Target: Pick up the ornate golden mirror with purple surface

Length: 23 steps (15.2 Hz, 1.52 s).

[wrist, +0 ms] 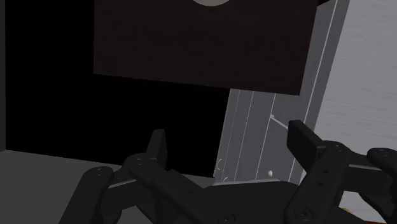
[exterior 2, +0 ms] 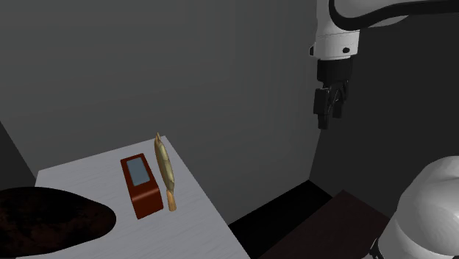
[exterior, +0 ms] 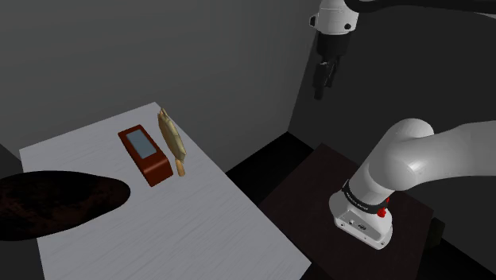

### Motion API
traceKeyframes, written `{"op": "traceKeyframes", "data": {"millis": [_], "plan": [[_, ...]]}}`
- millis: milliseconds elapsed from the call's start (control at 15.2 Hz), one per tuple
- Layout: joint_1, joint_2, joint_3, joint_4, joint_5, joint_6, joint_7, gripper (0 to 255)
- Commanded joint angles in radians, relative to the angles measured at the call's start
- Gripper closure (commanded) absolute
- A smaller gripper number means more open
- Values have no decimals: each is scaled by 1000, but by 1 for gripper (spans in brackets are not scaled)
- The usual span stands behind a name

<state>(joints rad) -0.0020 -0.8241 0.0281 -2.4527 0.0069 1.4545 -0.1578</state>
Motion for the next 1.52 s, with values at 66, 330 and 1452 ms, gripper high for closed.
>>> {"op": "traceKeyframes", "data": {"millis": [66, 330, 1452], "plan": [[7, -7, 21, -19, 20, 32, 25, 0], [38, -19, 108, -83, 93, 168, 121, 0], [35, 261, 576, -83, 196, 815, 565, 0]]}}
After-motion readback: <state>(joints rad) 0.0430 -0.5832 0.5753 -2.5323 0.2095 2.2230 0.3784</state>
